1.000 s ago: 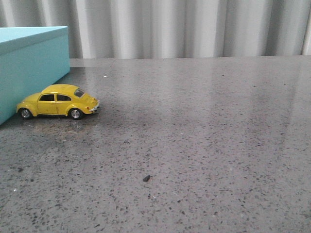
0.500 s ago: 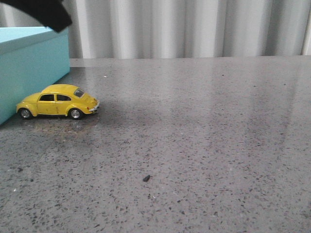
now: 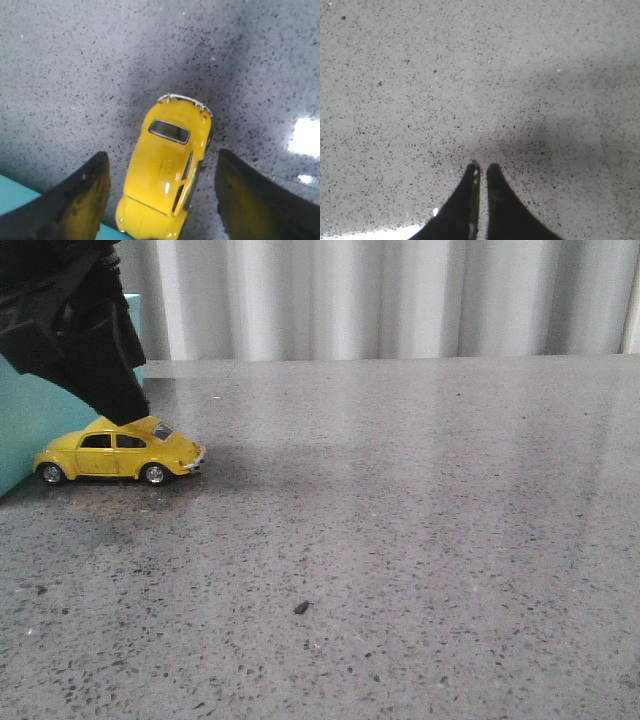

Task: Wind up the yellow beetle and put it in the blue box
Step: 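Lower the left gripper and close it around the car body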

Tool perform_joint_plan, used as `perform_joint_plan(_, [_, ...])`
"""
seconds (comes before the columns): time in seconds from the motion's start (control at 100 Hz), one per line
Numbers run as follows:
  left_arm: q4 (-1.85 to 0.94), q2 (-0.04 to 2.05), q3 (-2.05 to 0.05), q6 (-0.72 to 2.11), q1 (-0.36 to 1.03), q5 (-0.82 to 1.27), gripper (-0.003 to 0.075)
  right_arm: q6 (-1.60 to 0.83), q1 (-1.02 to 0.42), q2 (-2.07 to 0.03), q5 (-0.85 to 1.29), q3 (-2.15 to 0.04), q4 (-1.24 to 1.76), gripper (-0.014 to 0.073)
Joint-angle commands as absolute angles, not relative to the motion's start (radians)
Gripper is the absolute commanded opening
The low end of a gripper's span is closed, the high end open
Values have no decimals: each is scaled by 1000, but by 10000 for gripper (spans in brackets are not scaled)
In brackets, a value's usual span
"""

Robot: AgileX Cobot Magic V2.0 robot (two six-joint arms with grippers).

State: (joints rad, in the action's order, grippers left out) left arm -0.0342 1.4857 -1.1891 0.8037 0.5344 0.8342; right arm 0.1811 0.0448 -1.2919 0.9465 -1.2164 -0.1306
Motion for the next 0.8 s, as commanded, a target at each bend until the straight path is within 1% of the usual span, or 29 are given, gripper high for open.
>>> perform_joint_plan(0.0, [-11,1466,-1224,806,542,801,421,181,50,-1259,893,-1240,-142,-41])
perform_joint_plan(0.26, [54,1510,-1224,806,542,812,420,181,50,-1259,891,-1240,-142,-41])
perform_joint_plan(0.79, [56,1570,-1224,832,540,774,420,181,50,-1259,879,-1240,-142,-41])
